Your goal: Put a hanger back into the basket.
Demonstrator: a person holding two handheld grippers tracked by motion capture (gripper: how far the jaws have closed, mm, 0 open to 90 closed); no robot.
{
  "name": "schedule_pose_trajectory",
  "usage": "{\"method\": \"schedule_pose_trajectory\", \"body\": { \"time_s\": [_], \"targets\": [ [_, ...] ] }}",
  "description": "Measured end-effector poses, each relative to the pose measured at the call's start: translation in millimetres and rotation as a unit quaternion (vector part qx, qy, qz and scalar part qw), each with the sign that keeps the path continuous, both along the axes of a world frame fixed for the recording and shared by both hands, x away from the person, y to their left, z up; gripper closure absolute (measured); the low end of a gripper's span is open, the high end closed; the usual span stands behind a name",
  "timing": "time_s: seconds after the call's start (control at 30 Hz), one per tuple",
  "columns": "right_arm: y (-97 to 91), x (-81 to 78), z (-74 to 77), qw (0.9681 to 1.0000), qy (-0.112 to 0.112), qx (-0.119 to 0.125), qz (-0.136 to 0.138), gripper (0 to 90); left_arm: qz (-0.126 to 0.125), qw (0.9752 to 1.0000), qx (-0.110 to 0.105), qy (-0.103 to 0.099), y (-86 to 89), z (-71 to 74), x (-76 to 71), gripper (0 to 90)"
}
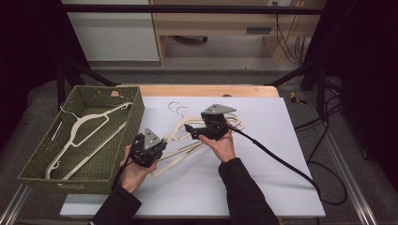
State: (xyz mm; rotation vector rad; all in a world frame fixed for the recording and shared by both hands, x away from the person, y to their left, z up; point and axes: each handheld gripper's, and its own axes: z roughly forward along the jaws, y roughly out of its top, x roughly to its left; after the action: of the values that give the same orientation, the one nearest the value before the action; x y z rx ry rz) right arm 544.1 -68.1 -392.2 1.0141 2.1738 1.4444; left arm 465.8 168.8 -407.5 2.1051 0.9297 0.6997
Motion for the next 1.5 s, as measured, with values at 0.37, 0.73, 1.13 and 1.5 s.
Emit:
{"method": "schedule_pose_trajectory", "body": {
  "time_s": [0.37,0.73,1.13,1.5],
  "targets": [
    [26.0,30.9,-0.9,0.9998,0.013,-0.015,-0.009,28.1,-0.001,0.9998,-0.020,-0.003,0.4,8.0,-7.3,79.8],
    [40.0,60.2,-13.7,0.9982,0.036,-0.043,-0.022,51.8,-0.011,0.9996,-0.026,-0.009,-2.9,9.3,-10.3,79.7],
    [39.8,62.5,-15.9,0.9969,0.063,-0.046,-0.012,88.6,-0.017,0.9996,-0.020,0.002,-3.0,3.8,-9.7,79.7],
    [39.5,65.1,-18.2,0.9954,0.083,-0.047,-0.010,87.6,-0.023,0.9995,-0.020,-0.002,-4.9,2.4,-13.0,79.7]
  ]
}}
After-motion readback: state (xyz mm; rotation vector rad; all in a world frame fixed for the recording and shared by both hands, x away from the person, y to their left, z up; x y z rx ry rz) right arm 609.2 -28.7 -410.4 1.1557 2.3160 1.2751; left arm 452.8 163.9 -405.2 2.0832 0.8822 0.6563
